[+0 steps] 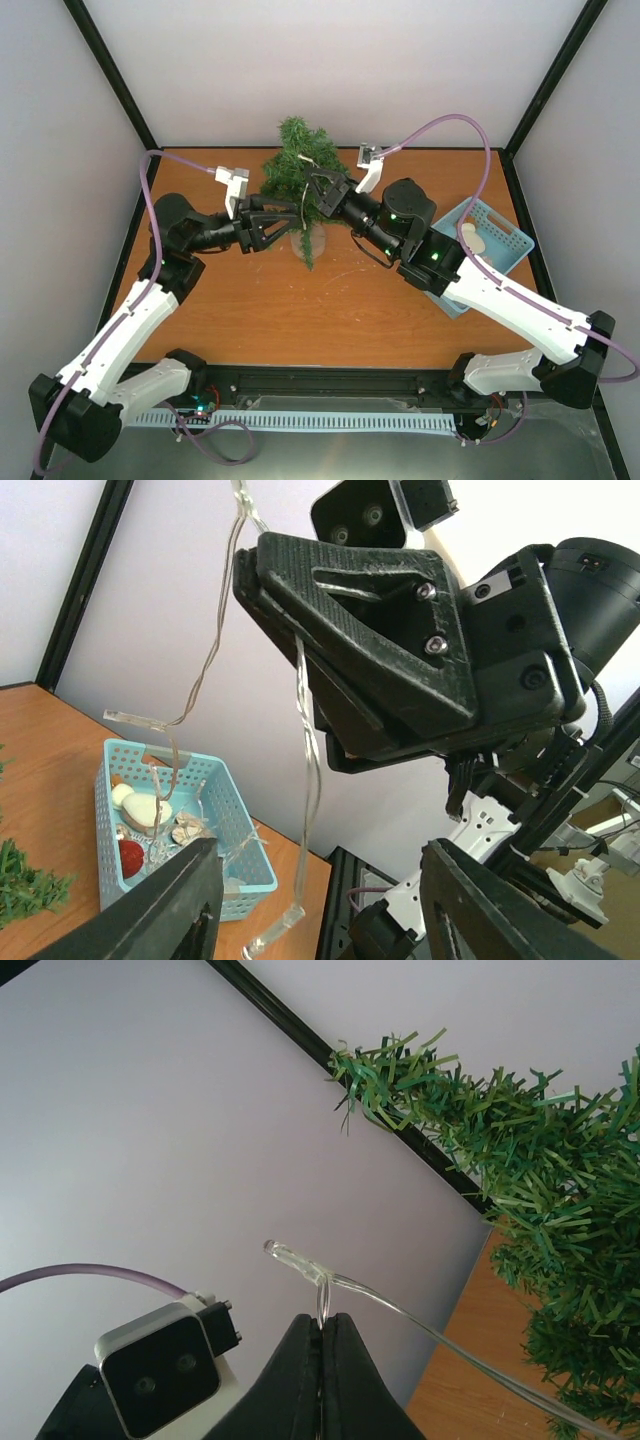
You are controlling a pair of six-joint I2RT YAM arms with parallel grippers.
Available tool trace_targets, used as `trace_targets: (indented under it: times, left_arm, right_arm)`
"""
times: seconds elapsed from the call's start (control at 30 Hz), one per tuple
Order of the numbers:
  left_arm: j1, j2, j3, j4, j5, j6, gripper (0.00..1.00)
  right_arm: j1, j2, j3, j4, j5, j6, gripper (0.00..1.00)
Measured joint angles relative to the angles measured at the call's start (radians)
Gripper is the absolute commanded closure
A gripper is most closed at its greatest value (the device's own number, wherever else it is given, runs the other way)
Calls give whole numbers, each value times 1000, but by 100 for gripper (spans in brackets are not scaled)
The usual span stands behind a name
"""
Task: Decorate the small christmas tree
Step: Wrap the decoration item around the Christmas tree.
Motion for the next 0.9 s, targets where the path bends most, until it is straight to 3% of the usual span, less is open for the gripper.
trace_targets:
  times: [0.4, 0.53, 0.67, 0.77, 0.9]
  left_arm:
    - [-1, 34, -1, 78, 18, -51, 59]
    - [-1, 34, -1, 71, 13, -42, 73]
    - [-1, 34, -4, 66, 10, -28, 97]
    - [-2, 32, -7, 55, 0, -7, 99]
    - [-2, 16, -7, 11, -24, 26, 99]
  right_arm:
    - [18, 40, 0, 2, -3, 0, 97]
    - [26, 50, 0, 2, -5, 0, 97]
    - [31, 51, 0, 1, -5, 0, 97]
    - [31, 51, 0, 1, -5, -4, 87]
    - [33, 50, 0, -11, -18, -53, 59]
